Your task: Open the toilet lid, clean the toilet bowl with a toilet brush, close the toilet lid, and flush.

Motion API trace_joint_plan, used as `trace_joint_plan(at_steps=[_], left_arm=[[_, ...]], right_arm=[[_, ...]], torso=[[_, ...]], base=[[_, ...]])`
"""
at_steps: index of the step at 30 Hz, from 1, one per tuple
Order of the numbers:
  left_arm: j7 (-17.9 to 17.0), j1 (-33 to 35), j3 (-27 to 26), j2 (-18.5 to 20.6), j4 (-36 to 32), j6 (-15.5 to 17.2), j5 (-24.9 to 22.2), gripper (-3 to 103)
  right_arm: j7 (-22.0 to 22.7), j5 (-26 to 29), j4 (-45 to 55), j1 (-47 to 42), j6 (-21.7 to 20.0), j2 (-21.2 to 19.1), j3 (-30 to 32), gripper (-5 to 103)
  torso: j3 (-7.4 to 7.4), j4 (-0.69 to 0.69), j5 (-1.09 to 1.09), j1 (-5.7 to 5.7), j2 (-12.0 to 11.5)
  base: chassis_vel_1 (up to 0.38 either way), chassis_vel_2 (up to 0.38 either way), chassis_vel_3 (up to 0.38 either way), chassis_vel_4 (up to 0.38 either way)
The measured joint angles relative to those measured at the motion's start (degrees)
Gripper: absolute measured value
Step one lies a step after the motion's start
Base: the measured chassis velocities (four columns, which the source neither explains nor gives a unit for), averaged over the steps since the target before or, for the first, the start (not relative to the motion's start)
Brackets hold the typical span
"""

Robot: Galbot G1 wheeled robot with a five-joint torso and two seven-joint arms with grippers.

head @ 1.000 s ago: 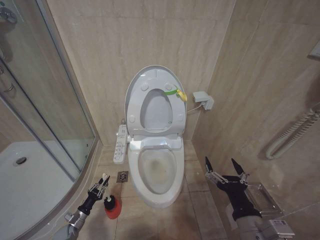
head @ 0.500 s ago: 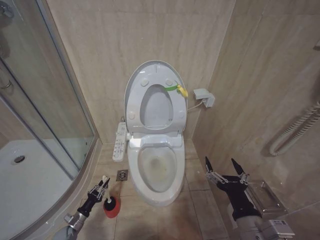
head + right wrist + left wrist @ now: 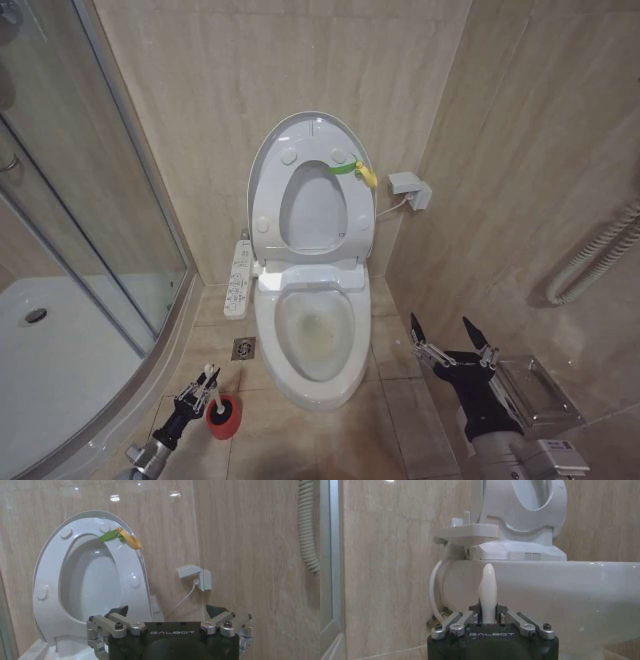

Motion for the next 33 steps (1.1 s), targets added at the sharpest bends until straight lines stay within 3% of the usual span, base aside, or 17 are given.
trace_joint_plan(at_steps=[20, 31, 33], left_arm=[[0.5, 3.8, -2.5, -0.7, -1.4, -0.1, 0.1, 20], [-2.4, 5.0, -1.9, -1.2, -3.3, 0.6, -0.1, 20], [-2.5, 5.1, -1.9, -1.2, -3.3, 0.7, -0.2, 20]], right_arm=[[0.0, 0.0, 0.0, 0.0, 0.0, 0.0, 0.0, 100], [0.0, 0.0, 0.0, 0.0, 0.0, 0.0, 0.0, 100], [0.0, 0.0, 0.0, 0.0, 0.0, 0.0, 0.0, 100]], torso=[[0.10, 0.02, -0.02, 0.08, 0.2], [0.20, -0.02, -0.04, 0.15, 0.3], [0.23, 0.06, -0.17, 0.18, 0.3]], base=[[0.000, 0.000, 0.000, 0.000], [0.000, 0.000, 0.000, 0.000], [0.000, 0.000, 0.000, 0.000]])
